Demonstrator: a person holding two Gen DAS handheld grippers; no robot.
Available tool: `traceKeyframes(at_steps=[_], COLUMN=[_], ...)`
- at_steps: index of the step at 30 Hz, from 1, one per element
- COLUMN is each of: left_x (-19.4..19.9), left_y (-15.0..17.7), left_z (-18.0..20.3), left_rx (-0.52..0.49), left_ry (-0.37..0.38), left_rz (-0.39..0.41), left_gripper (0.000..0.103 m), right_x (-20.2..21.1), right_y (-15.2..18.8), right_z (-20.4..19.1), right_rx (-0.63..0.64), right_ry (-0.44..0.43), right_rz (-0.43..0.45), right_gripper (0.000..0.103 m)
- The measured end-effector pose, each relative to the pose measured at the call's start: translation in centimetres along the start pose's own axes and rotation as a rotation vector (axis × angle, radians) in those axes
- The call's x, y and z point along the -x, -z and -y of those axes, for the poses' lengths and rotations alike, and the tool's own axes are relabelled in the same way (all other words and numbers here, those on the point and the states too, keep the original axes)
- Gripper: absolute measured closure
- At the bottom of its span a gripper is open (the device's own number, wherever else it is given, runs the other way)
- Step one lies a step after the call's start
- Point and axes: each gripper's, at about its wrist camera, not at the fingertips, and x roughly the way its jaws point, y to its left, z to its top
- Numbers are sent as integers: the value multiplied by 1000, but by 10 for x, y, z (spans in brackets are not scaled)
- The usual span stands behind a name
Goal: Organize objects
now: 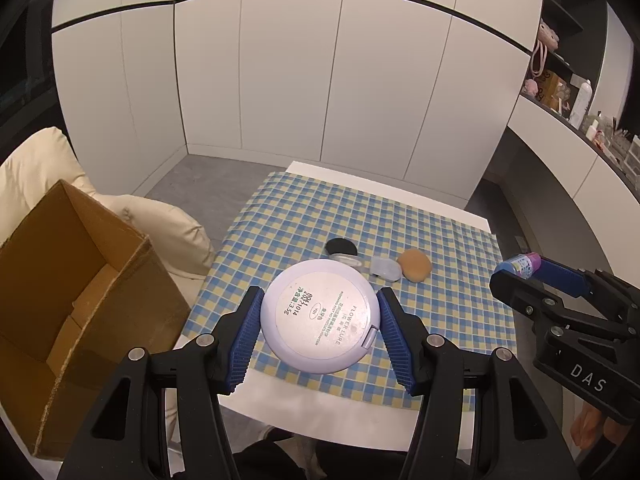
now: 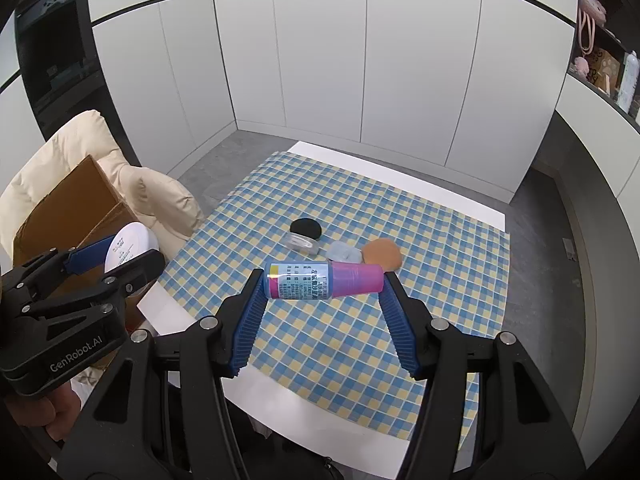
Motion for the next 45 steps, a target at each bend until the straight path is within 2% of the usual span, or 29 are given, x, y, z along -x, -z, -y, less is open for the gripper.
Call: traceKeyframes(at_steps=[45], left_x=[34], left_y=[12], left_z=[-91], left_rx=[116], left_ry=[-125], left_rz=[52], left_gripper=[45], right_x=[-18], right_y=[-20], right_z=[-104], right_rx=[116], right_ry=[-103], right_rz=[34], right_gripper=[43])
